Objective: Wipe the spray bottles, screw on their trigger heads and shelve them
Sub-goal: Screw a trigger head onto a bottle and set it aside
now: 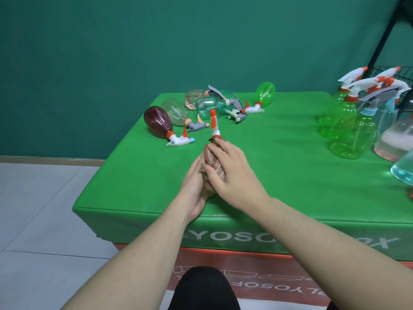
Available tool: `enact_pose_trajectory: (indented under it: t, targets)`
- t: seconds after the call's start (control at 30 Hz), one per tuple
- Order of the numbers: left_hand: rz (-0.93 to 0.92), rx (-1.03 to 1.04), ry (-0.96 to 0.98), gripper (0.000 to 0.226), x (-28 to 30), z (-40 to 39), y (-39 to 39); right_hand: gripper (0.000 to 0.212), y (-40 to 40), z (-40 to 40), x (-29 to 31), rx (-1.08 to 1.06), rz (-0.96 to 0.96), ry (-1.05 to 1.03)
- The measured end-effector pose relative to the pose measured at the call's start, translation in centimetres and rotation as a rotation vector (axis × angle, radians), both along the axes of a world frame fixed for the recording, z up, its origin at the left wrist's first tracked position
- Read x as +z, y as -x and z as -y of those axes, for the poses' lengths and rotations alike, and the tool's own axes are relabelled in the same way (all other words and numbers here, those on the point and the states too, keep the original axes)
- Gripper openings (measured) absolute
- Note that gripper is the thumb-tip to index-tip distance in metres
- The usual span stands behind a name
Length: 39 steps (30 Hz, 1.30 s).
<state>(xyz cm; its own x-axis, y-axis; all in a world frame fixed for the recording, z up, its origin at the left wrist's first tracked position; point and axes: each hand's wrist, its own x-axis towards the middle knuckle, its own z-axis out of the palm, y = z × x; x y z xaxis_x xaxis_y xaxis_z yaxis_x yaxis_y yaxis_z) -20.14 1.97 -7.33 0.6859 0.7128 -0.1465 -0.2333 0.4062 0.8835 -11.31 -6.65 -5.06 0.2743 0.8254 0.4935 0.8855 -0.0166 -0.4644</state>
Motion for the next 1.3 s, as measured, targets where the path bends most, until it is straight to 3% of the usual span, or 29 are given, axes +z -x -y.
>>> enact_pose_trajectory:
  t: [0.23,0.4,0.6,0.87,0.97,1.13,1.2,1.3]
  targets:
    - [-0.026,-0.002,0.050,0.041,-0.3,-0.3,-0.1,0.068,-1.5,-4.0,2.1,-0.114,-0.320,0.168]
    - [-0.020,0.005,0.079,0.041,-0.5,-0.5,0.0,0.062,-1.3,-4.8,2.3,-0.139,-0.350,0.210]
    - [0.005,0.034,0.093,0.039,-0.9,-0.7,-0.2,0.059,-0.4,-3.2,1.5,-0.054,-0.245,0.160]
    - [0.005,0.050,0.080,0.052,-0.7,-0.2,0.0,0.055,0.0,0.0,-1.2,0.042,0.153,0.055]
    - [0.026,0.062,0.088,0.071,-1.0,-0.5,-0.1,0.050,0.4,0.7,-2.3,0.056,0.250,0.025]
    - [0.047,0.039,0.086,0.101,-1.5,-1.0,-0.3,0.045,1.2,1.6,-3.5,0.056,0.250,-0.042]
    - [0.057,0.023,0.079,0.098,-1.9,-1.2,-0.3,0.044,1.2,2.0,-3.8,0.062,0.230,-0.056]
    - [0.076,0.043,0.068,0.075,-2.0,-1.3,-0.4,0.044,1.3,2.7,-3.6,0.064,0.195,-0.064]
